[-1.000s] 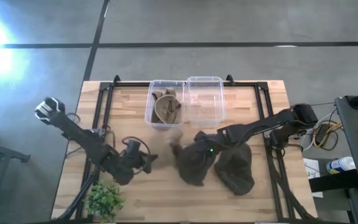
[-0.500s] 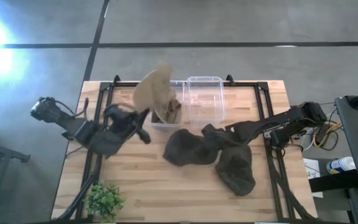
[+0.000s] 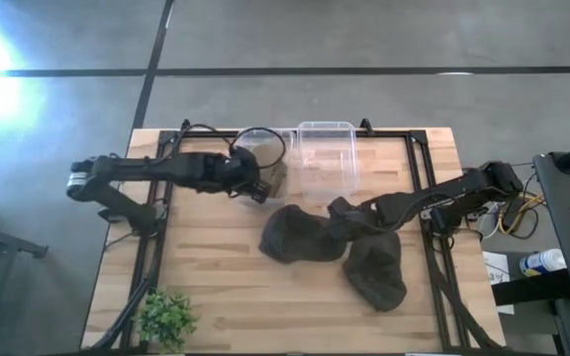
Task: Pick & Place hat
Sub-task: Put the brown cap into the left transparent bin, then put the left black cap into the right transparent bin
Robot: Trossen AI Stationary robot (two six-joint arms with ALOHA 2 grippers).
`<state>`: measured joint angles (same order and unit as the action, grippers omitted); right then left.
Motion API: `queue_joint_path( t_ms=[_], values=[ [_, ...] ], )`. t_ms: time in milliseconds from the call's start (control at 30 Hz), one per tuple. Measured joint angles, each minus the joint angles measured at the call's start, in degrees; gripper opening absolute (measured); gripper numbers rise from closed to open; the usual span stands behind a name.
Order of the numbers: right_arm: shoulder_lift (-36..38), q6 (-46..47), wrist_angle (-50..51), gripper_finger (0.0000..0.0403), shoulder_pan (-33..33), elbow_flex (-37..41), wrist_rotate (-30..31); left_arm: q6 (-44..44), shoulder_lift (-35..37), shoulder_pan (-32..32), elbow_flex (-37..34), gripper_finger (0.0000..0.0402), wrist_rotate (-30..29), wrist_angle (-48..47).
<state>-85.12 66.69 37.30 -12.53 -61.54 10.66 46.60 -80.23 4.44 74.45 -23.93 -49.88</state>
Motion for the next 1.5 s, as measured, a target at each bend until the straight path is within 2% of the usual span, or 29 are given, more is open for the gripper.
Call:
queue_joint_path(
  t_ms=[100,233,400,667,900,1000,1133,1267,1333,1500],
  values=[
    [0.0,0.61,-0.02,0.0247,-0.2,0.0,0.02,0.03,-1.55,0.57,0.01,0.0007,1.62,-1.99],
    [0.0,0.64,-0.09,0.0247,-0.2,0.0,0.02,0.01,-3.65,2.78,0.03,0.0009,8.29,0.3],
    [0.0,0.43,-0.17,0.0247,-0.21,0.0,0.02,-3.09,-7.39,3.9,0.03,0.003,9.51,0.76],
    [0.0,1.76,0.13,0.0247,-3.77,0.14,-0.08,-5.68,-5.39,3.13,0.63,0.0099,4.18,2.69],
    [0.0,12.33,1.57,0.0247,-7.83,3.31,-0.2,-8.43,1.12,1.53,5.85,0.0167,-2.19,1.36],
    [0.0,17.9,1.47,0.0247,-9.55,6.25,-0.21,-8.93,3.56,-1.3,8.51,0.0177,-1.26,3.62],
    [0.0,23.69,0.98,0.0247,-11.22,9.95,0.57,-11.12,4.81,-8.2,9.22,0.0179,4.36,10.14],
    [0.19,26.16,-0.97,0.0247,-11.51,12.87,5.11,-10.95,2.55,-15.97,6.67,0.0179,3.55,14.01],
    [0.29,26.11,-4.91,0.0247,-11.28,14.93,6.14,-10.71,0.07,-18.44,4.69,0.0179,3.2,14.22],
    [0.24,25.2,-22.22,0.0247,-10.84,23.08,7.71,-9.83,-7.62,-21.46,0.64,0.0179,2.86,14.49]
  ],
)
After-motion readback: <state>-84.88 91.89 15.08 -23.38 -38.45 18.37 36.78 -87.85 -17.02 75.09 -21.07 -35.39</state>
